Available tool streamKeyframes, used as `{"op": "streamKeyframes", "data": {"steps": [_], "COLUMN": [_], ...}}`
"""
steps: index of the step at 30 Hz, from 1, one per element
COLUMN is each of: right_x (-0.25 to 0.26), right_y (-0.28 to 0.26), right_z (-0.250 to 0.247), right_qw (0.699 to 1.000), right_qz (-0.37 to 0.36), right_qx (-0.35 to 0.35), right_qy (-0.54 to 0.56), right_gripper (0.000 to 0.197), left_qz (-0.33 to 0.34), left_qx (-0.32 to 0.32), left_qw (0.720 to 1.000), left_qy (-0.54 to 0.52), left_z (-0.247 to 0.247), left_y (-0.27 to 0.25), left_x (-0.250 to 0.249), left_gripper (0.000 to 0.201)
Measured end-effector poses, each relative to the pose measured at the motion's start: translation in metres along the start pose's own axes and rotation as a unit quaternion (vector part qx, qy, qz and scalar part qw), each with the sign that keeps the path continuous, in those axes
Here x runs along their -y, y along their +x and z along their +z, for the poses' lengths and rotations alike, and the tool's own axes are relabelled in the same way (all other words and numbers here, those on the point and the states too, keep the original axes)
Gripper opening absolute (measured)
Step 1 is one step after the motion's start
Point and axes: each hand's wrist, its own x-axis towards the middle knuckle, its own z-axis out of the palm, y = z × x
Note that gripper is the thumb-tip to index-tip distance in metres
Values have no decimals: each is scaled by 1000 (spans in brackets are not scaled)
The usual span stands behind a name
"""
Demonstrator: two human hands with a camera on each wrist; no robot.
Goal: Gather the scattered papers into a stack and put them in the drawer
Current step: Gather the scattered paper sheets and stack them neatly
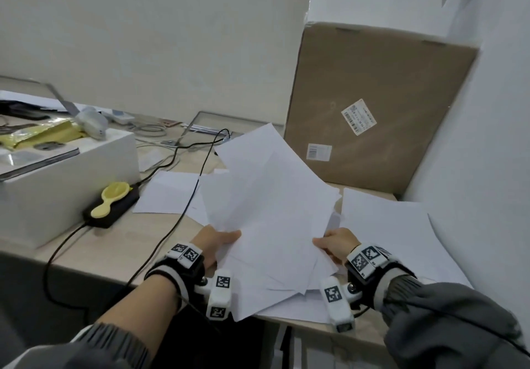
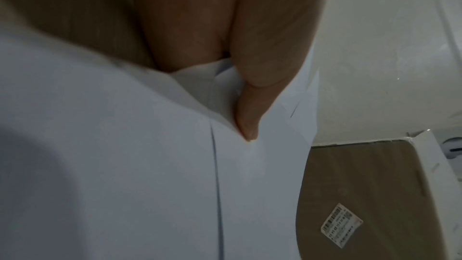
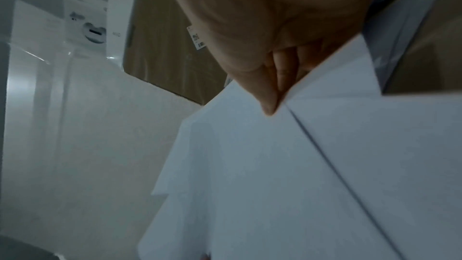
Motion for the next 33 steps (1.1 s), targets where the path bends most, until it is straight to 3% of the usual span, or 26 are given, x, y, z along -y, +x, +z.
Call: {"op": "streamKeyframes", "data": {"steps": [3, 6, 11, 16, 18, 22, 25, 27, 30, 33], "right_x": [3, -2, -18, -28, -23, -5, 0, -1, -7, -10], "right_y": [2, 6, 10, 14, 12, 6, 6, 5, 7, 18], "right_z": [-2, -9, -23, -37, -35, -17, -1, 2, -4, -19], "right_qw": [996, 992, 991, 995, 995, 990, 992, 996, 999, 997], "right_qz": [-30, -55, -60, -73, -84, -112, -97, -75, -46, -25], "right_qx": [-41, -49, -55, -34, -25, 3, 33, 34, -9, -66], "right_qy": [-69, -98, -110, -54, -47, -82, -72, -39, 22, 37], "right_gripper": [35, 31, 33, 37, 37, 38, 32, 24, 15, 16], "left_qz": [-11, -6, -42, -83, -96, -82, -40, -25, -38, -55], "left_qx": [23, 17, 18, 56, 76, 70, 61, 46, 37, 37], "left_qw": [1000, 1000, 999, 991, 986, 977, 975, 978, 986, 991], "left_qy": [7, -24, -11, 91, 111, 183, 212, 203, 160, 115], "left_z": [-1, 4, 1, -15, -12, -15, -8, -7, -10, -7], "left_y": [3, -5, 3, 47, 43, 44, 24, 21, 23, 13], "left_x": [1, -6, -6, 18, 14, 12, -7, -8, -4, -9], "left_gripper": [53, 31, 33, 81, 88, 76, 50, 50, 65, 37]}}
